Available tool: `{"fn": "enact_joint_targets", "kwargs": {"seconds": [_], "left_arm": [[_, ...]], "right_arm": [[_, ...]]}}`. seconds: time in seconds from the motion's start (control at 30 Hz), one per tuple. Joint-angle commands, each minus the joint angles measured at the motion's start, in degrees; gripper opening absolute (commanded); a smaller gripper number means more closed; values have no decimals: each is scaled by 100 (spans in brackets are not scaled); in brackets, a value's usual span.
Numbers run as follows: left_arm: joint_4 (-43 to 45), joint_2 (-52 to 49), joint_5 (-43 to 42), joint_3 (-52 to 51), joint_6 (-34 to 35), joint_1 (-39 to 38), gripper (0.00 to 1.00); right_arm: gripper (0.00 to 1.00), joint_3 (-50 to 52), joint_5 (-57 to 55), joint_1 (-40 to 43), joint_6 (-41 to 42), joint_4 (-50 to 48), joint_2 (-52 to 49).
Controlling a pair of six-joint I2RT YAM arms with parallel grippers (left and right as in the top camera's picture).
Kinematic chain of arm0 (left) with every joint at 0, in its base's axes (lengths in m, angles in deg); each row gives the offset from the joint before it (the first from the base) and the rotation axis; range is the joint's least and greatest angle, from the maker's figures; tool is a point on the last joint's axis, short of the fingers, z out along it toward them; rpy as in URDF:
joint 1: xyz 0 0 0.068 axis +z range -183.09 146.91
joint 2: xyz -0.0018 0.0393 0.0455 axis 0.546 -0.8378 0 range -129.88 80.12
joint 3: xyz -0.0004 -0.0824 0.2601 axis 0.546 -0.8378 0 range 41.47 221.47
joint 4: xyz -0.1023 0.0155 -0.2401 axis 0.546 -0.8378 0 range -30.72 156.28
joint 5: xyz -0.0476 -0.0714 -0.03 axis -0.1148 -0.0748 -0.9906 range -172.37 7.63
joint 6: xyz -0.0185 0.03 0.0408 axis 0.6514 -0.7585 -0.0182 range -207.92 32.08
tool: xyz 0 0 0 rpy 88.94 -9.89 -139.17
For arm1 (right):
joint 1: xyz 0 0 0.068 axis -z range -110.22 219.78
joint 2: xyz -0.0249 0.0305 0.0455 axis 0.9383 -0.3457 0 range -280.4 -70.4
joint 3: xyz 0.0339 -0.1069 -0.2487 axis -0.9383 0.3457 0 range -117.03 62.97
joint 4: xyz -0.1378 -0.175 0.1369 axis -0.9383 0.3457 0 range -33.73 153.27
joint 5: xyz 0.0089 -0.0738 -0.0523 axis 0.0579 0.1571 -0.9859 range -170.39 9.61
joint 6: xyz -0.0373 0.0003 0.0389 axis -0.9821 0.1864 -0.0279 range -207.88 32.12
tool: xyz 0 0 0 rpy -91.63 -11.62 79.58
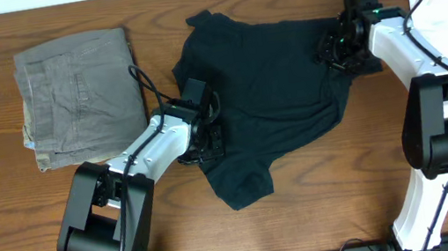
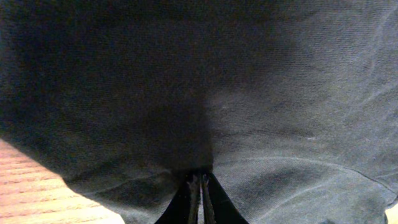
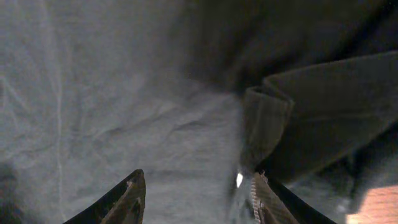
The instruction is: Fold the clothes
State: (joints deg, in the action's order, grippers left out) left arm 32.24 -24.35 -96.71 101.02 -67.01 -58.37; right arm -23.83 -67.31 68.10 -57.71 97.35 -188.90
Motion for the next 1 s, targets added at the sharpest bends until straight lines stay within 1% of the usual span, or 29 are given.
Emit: {"fn": "enact_joint_targets", "kwargs": {"seconds": [0.0,0.17,0.27,0.5,0.67,0.87,0.97], "left_arm": [[-42,11,157,-28,-76,13,7],[-61,11,157,-28,-98,13,7],[-59,11,157,-28,-98,13,7],[-59,11,157,-28,-96,13,7],[-59,11,157,-28,-96,13,7],[-59,11,157,-28,-96,13,7],[-59,11,157,-28,-96,13,7]], "right_arm": [[53,-37,-136,-109,109,-2,-24],[53,-37,-555,-109,81,197,-24],[54,-37,-721,-107,-155,225,-24],[53,-35,-778,-109,-413,177,-26],[48,13,-1058,-109,-413,120,-28],[47,138,-1071,-109,-413,-179,-42],[44,138,-1071,-109,-411,-262,-42]]}}
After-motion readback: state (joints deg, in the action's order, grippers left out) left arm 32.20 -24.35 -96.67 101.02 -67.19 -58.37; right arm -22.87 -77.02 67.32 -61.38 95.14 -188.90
